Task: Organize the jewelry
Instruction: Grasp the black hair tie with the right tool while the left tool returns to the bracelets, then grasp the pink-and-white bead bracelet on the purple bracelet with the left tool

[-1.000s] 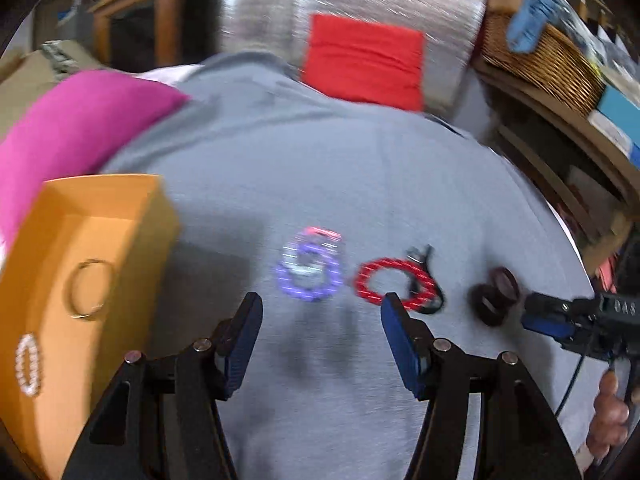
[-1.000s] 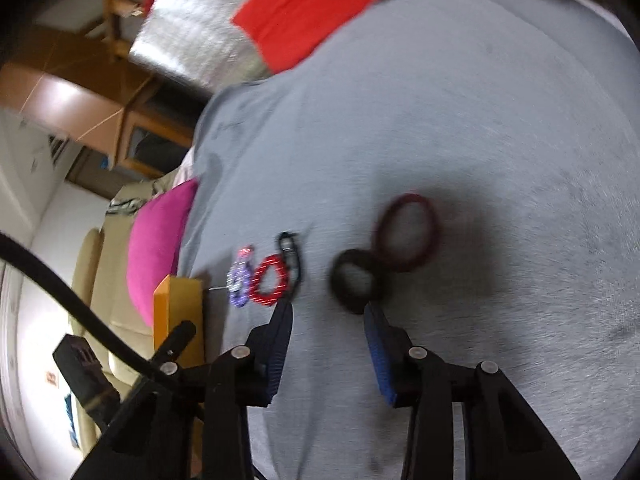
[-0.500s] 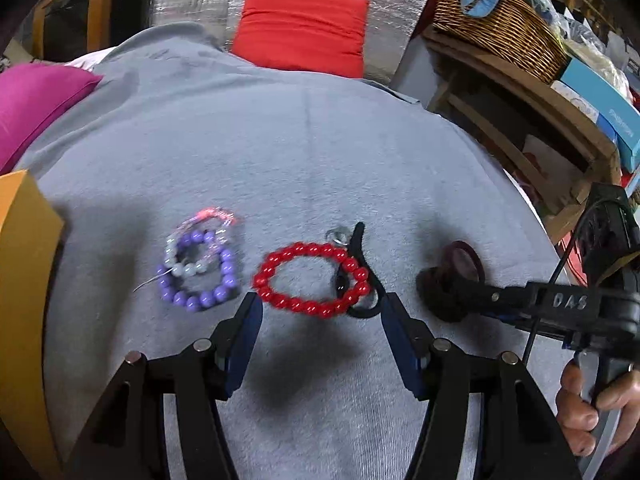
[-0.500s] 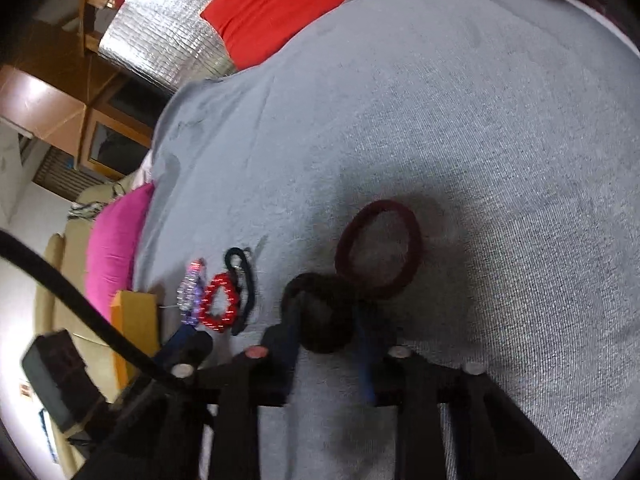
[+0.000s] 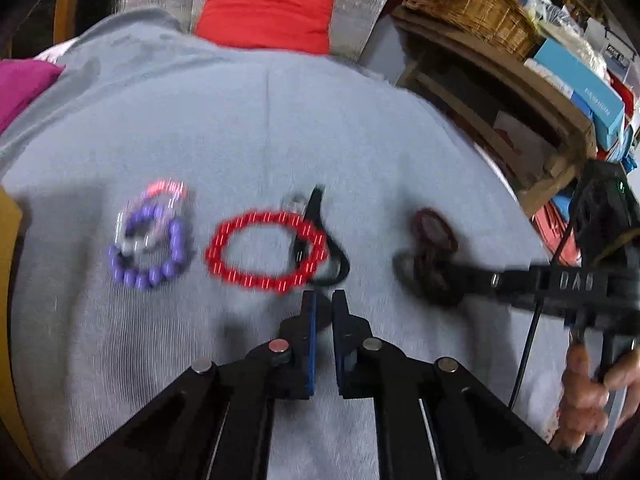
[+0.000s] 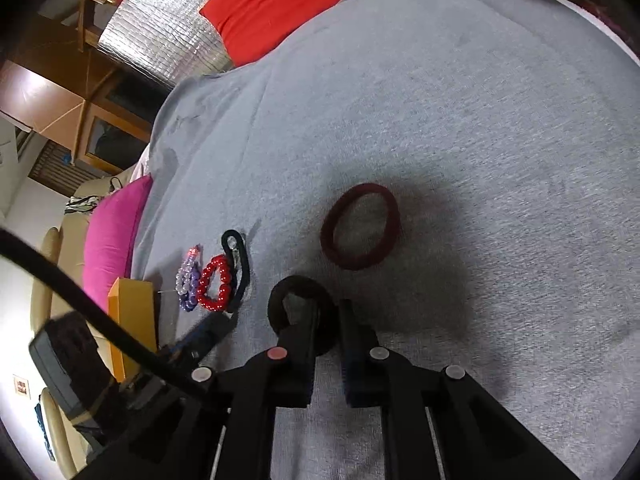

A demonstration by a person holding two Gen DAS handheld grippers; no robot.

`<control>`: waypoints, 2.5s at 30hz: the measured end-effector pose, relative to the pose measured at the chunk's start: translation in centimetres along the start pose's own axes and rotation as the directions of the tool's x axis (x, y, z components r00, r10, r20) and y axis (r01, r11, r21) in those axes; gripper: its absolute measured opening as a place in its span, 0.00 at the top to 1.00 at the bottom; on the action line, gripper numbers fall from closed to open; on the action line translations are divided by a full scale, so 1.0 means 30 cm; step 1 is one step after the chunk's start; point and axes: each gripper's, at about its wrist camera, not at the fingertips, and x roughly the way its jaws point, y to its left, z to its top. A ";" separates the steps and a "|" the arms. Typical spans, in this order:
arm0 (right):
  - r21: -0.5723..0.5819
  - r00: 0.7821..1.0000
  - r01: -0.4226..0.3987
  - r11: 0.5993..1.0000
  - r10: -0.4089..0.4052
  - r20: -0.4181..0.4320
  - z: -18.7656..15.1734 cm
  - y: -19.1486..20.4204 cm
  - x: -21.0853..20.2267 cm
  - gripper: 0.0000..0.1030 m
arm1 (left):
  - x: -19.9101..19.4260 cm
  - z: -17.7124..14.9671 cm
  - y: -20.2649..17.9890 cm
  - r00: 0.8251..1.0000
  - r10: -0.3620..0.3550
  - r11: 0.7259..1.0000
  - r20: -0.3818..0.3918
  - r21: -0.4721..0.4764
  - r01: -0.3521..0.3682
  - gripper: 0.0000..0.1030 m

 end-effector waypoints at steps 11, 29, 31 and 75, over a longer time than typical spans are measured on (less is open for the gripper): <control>0.022 1.000 0.008 1.000 -0.007 -0.021 -0.007 -0.021 0.018 0.90 | -0.074 -0.024 0.079 0.998 0.055 0.997 0.024 -0.060 -0.054 0.92; -0.001 1.000 0.001 1.000 -0.001 -0.005 -0.014 -0.025 0.018 0.89 | -0.090 0.037 0.302 0.978 0.201 0.958 0.061 -0.223 -0.183 0.51; -0.001 1.000 0.002 1.000 -0.002 -0.005 -0.013 -0.024 0.017 0.89 | -0.071 0.051 0.313 0.976 0.200 0.959 0.082 -0.221 -0.178 0.50; -0.022 1.000 0.018 1.000 -0.018 0.011 -0.007 -0.016 0.028 0.89 | -0.026 0.060 0.153 0.983 0.181 0.983 0.012 -0.040 -0.180 0.48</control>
